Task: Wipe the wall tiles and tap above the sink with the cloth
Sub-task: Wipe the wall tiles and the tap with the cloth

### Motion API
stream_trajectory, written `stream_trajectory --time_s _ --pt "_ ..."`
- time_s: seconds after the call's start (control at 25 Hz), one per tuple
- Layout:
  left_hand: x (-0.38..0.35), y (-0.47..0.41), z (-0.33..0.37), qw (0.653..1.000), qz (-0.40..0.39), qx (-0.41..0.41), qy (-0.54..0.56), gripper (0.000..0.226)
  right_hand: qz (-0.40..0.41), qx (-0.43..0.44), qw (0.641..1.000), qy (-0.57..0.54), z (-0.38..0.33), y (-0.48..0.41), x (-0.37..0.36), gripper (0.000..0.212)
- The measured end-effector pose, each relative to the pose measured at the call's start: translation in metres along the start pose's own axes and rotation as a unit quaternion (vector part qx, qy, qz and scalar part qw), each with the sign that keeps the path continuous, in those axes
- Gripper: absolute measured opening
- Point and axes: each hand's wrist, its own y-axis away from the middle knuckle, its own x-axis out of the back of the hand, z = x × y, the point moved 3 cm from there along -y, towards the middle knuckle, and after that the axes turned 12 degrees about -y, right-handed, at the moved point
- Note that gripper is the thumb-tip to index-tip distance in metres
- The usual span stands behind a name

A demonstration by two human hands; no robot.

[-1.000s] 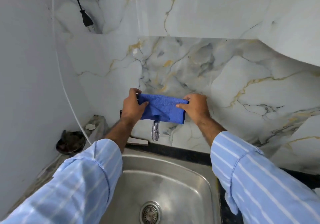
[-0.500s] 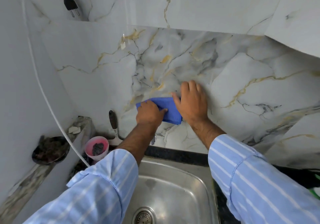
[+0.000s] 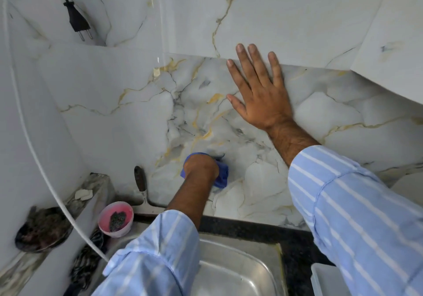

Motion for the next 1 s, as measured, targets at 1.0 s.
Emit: stream_trajectory --time_s 1.0 --pt "-0.024 -0.013 -0.066 0.724 -0.282 -0.027 0.629 0.025 0.049 0.001 0.998 -0.036 -0.002 0.003 -0.006 0.07"
